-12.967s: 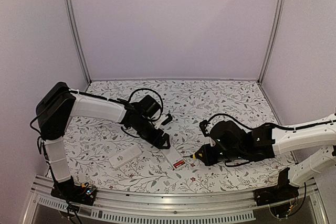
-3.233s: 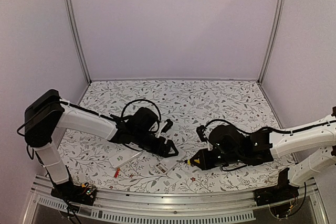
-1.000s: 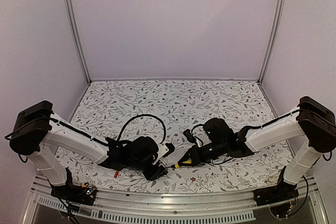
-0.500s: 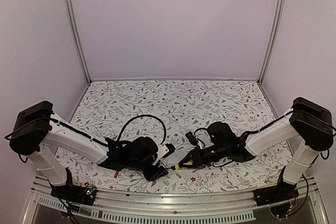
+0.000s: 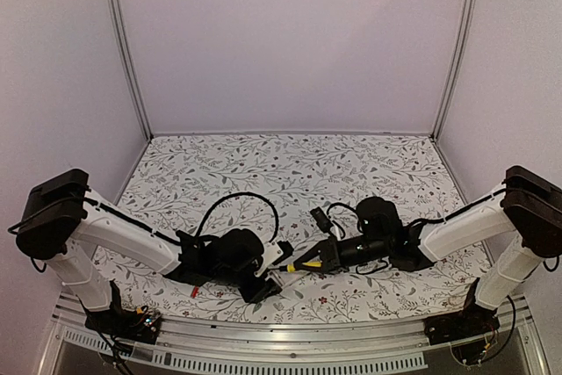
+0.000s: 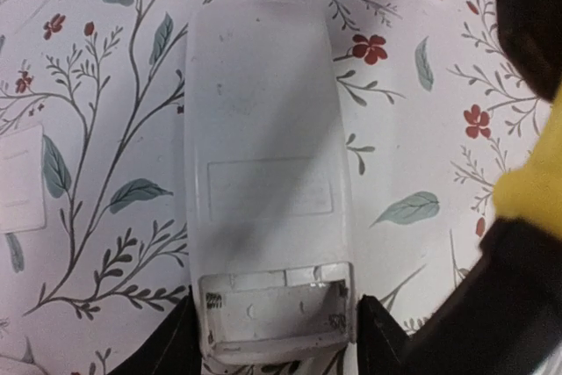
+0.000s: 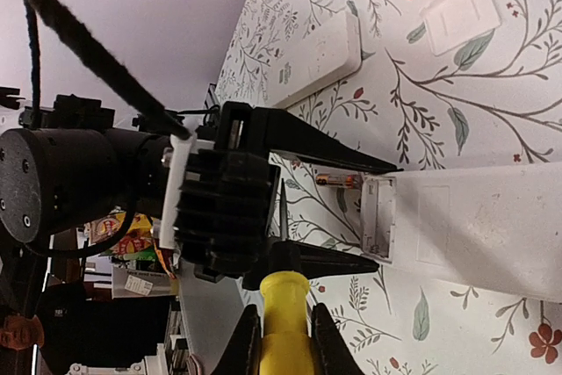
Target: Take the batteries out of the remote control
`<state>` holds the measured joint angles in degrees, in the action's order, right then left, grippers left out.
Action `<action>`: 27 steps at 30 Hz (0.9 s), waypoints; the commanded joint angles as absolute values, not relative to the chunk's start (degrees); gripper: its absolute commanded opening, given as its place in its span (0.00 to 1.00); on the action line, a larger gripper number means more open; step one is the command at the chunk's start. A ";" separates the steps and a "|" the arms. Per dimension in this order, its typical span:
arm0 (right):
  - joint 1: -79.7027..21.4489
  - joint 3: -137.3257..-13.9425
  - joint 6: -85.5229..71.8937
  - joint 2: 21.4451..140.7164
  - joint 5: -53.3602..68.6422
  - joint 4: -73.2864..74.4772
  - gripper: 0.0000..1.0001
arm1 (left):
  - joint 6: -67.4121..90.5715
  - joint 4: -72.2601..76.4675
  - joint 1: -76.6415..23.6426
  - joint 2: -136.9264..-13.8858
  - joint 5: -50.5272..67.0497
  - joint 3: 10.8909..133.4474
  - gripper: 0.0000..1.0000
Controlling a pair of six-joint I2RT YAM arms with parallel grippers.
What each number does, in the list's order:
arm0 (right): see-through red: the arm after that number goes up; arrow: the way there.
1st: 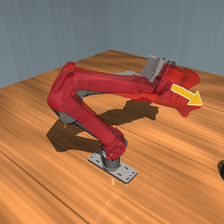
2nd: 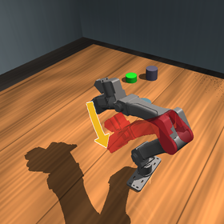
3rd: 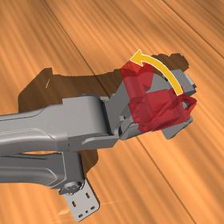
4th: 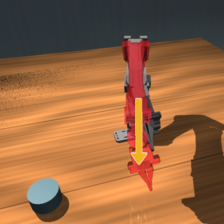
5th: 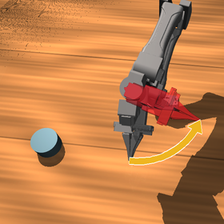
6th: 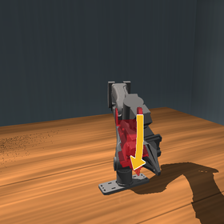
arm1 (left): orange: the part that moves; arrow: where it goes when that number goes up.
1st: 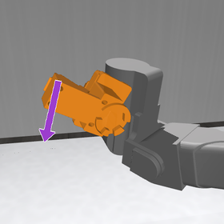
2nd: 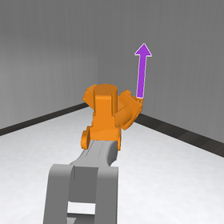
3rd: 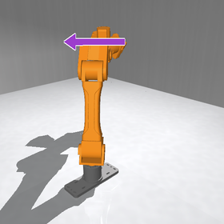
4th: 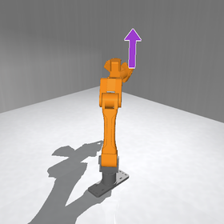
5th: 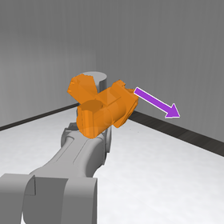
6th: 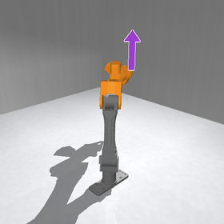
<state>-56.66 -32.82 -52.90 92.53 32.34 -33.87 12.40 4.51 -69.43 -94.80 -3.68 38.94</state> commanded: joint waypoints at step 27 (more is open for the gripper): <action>-56.16 -31.25 -47.96 63.06 -9.52 4.16 0.00 | 18.73 -10.09 -48.29 -80.69 9.36 49.11 0.87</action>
